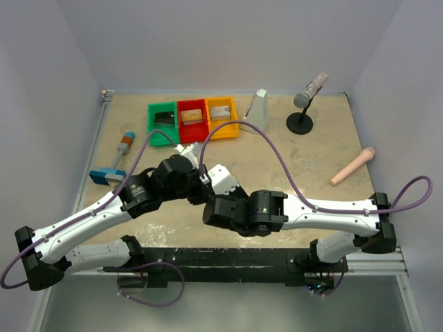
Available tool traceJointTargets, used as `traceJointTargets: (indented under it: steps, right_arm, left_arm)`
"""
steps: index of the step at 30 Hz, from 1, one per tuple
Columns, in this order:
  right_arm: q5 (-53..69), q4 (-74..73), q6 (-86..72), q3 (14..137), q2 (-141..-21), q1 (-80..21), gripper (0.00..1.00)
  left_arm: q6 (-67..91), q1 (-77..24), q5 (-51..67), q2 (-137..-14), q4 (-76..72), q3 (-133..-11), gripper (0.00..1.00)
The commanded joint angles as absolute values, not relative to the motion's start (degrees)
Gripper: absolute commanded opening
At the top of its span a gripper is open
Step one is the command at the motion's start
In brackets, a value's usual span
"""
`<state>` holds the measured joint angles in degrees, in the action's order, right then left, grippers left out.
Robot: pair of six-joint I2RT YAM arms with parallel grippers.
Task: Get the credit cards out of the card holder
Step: Open the card holder at the center of the board.
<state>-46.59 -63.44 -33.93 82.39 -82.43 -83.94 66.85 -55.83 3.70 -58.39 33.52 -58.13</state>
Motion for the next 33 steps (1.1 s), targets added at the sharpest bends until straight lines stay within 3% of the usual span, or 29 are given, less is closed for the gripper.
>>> traceJointTargets:
  steps: [1, 33]
  right_arm:
    - [-51.15, -63.8, -36.91, 83.67, -80.95, -83.14, 0.0]
    - [-54.75, -70.31, -43.77, 83.76, -77.52, -81.12, 0.0]
  left_arm:
    - [66.71, -56.43, 10.64, -57.39, 29.97, -58.01, 0.0]
    - [66.36, -56.43, 9.67, -56.34, 30.5, -55.02, 0.0]
